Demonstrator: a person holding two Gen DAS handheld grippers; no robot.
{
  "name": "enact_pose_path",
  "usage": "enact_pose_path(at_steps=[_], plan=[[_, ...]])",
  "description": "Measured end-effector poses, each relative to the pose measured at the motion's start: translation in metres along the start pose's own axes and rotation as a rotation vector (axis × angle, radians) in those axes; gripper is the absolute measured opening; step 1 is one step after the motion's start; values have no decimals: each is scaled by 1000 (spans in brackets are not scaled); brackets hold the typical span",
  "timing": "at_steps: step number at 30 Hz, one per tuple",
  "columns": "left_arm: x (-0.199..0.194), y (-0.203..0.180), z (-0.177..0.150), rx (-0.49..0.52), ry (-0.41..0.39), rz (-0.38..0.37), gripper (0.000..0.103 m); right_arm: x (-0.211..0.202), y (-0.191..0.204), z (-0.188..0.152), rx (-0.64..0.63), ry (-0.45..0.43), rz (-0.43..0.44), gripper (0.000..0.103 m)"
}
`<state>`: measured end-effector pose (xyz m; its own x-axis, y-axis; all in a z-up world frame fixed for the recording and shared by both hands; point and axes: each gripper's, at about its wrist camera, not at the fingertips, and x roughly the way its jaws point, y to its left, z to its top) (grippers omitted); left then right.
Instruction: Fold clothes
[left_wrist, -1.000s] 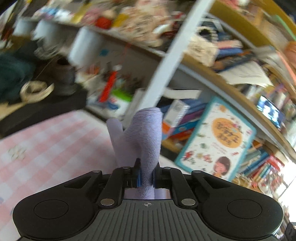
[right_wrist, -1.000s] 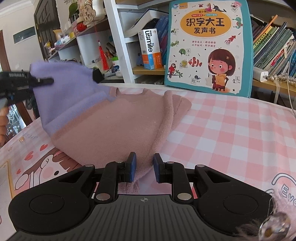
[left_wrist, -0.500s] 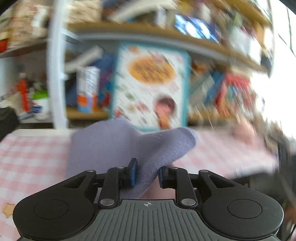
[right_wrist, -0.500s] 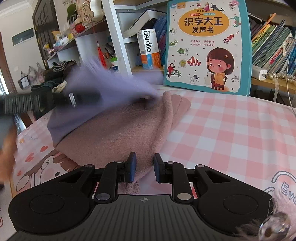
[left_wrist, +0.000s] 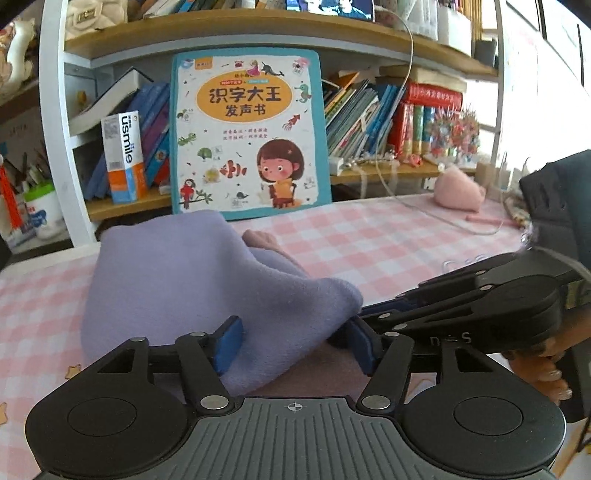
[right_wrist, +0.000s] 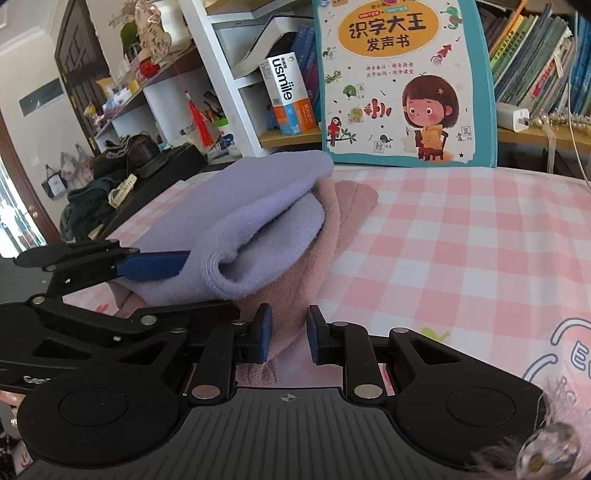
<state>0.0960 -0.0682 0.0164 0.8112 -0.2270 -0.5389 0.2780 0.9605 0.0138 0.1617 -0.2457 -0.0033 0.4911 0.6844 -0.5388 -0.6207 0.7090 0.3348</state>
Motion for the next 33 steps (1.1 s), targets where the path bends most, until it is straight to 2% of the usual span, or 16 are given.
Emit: enact_pose_path(at_steps=[4,8,10,12,16,20,22,25,30,33], plan=[[-17,1,5,-23,-42,-67,61,-1,0,-1,-7,0,-3,22],[-52,10,13,-36,-196,-111,62,0,-3,-1,11,2,3,23],[-66,19,20,-42,-259,-100,62,0,-5,-1,24,3,9,23],[-73,30,26,-56,-286,-74,62,1,-5,-1,26,4,7,25],[-62,54,26,-130,-238,21,62,1,-5,-2,28,4,1,28],[-38,61,6,-186,-129,3,61,1,-6,-2,30,5,0,30],[-24,56,-4,-168,-63,-11,62,1,-6,-2,30,6,0,30],[-5,43,-17,-85,-5,14,62,1,-6,-2,31,7,-1,31],[-6,42,-16,-60,-5,12,62,1,-7,-2,42,11,-1,34],[-16,51,-14,-79,-41,-3,64,0,-11,-2,74,14,19,40]])
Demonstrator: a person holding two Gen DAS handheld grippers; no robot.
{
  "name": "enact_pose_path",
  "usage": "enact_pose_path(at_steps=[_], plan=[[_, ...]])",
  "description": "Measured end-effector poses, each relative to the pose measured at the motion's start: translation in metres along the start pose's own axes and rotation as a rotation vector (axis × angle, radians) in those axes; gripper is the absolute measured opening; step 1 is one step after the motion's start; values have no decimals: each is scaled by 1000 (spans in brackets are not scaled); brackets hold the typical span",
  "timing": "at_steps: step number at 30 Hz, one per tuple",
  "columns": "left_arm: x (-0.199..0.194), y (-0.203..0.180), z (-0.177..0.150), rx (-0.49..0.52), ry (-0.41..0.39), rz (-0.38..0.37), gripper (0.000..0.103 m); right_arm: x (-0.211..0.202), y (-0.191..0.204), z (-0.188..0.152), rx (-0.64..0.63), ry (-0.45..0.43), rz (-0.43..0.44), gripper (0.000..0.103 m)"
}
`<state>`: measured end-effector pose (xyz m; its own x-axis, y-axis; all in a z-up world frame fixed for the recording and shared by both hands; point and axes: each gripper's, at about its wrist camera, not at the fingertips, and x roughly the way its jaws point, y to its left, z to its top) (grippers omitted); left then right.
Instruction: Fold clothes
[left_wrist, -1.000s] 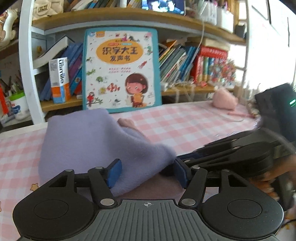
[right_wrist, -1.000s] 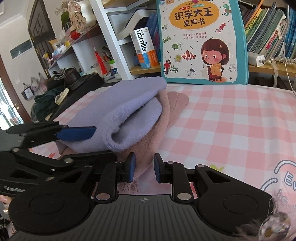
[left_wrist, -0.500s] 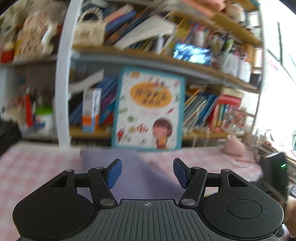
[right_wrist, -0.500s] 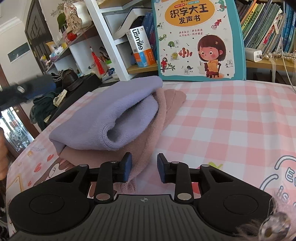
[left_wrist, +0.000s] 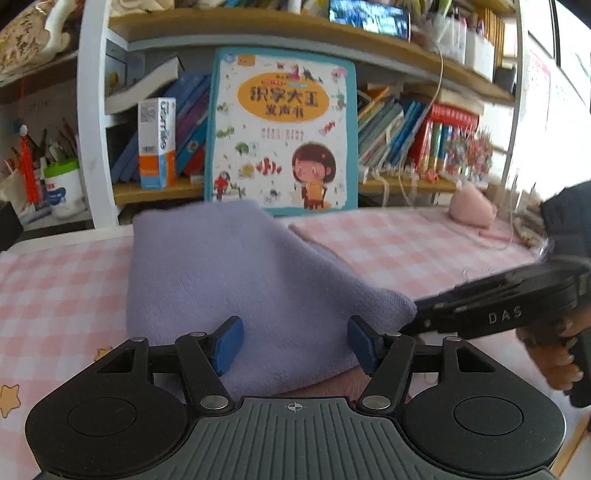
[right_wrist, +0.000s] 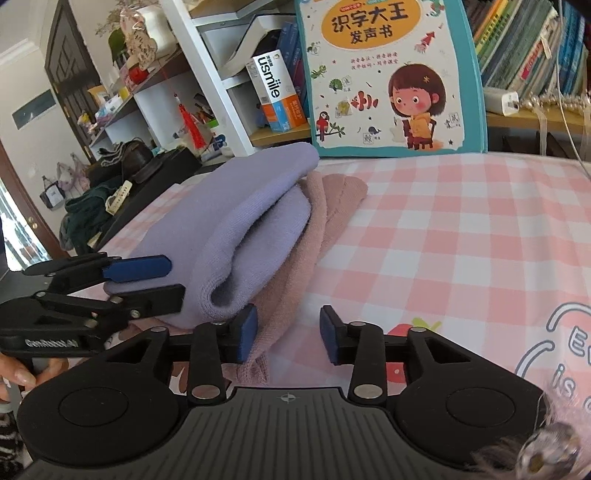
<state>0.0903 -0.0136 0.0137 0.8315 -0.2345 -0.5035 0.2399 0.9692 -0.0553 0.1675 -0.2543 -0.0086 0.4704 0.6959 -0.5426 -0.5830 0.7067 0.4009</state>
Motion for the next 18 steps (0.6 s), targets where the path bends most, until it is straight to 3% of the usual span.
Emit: enact_pose_path(at_steps=[4,7,13,18], plan=[[-16,12,7,12,-79,39,68,-1,-4,1,37,8,38,44],[-22,23,10,21,-95,54,69,-8,-8,3,68,5,91,47],[-20,46,7,-1,-88,20,70,-26,-26,10,234,-80,258,61],[-11,54,6,-32,-102,-40,70,-18,-34,15,368,-88,317,61]])
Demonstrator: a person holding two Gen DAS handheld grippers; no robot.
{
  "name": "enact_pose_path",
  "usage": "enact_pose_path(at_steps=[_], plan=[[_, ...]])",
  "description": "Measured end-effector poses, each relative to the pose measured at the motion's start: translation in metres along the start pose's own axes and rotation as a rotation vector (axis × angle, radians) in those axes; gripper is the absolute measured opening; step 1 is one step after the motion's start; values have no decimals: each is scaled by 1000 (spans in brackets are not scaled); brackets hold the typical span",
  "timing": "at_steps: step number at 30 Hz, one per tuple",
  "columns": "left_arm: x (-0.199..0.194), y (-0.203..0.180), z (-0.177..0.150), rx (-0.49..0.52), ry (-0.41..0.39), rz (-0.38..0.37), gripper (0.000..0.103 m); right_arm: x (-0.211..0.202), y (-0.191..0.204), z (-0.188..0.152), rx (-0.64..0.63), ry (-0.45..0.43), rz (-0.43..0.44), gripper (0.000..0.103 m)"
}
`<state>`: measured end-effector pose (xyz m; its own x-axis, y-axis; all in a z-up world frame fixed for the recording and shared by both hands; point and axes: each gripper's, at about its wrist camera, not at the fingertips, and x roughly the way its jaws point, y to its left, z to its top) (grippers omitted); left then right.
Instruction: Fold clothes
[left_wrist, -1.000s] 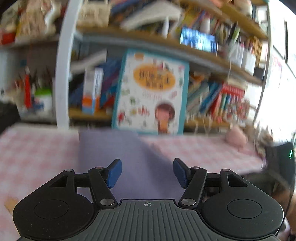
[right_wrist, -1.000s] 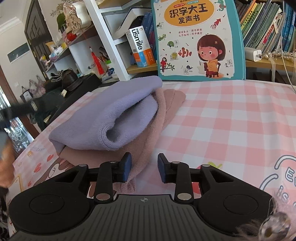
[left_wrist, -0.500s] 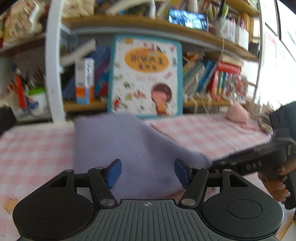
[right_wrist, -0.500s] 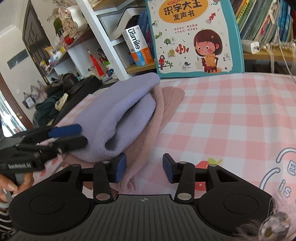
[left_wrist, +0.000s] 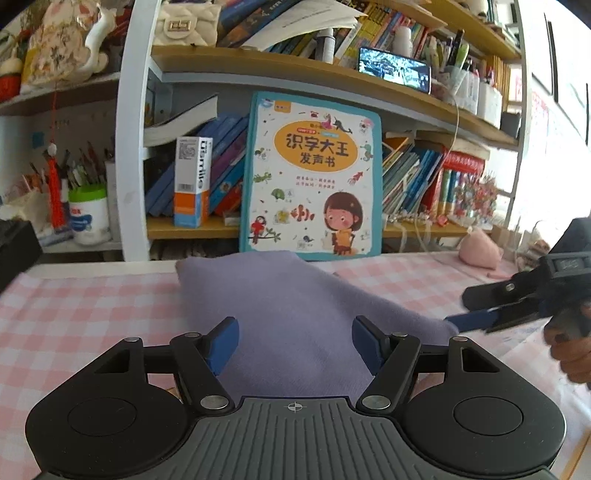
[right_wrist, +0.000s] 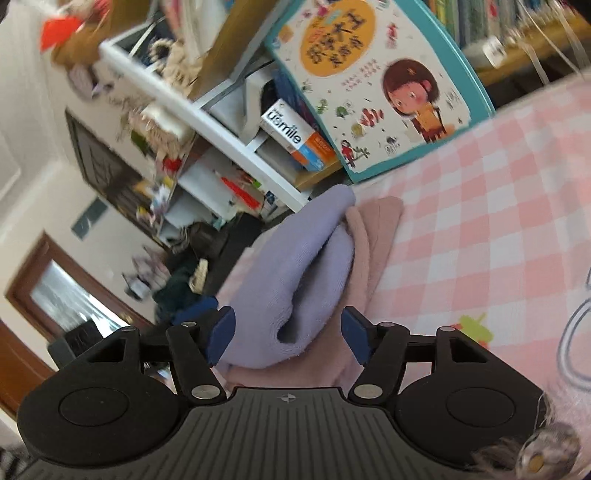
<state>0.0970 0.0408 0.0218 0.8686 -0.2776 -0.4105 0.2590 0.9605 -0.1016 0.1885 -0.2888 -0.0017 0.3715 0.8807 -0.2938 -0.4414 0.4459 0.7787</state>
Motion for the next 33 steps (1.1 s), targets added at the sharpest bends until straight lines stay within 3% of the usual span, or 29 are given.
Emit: enact_pose_path(at_steps=[10,12,13,14,17,20,23,27,33], plan=[[7,7,-12,4,9,-77,79,59,14,9,40,62,-85,58],[8,6,-15,19,7,-73,79,69,19,12,26,61,-129,50],[7,6,-16,24,0,-72,79,73,22,14,18,61,-155,30],[6,6,-17,28,-6,-70,79,77,25,14,4,65,-174,22],[3,7,-19,41,-25,-66,79,76,56,6,-160,32,-230,17],[-4,15,-18,-2,-63,-95,79,59,101,-12,-390,-42,-240,17],[-7,22,-16,-67,-75,-145,79,47,113,-27,-429,-69,-256,17],[-3,14,-19,-40,-41,-164,78,53,74,-32,-276,16,-397,21],[-1,-4,-25,100,-21,-104,78,48,29,-17,-26,16,-223,43]])
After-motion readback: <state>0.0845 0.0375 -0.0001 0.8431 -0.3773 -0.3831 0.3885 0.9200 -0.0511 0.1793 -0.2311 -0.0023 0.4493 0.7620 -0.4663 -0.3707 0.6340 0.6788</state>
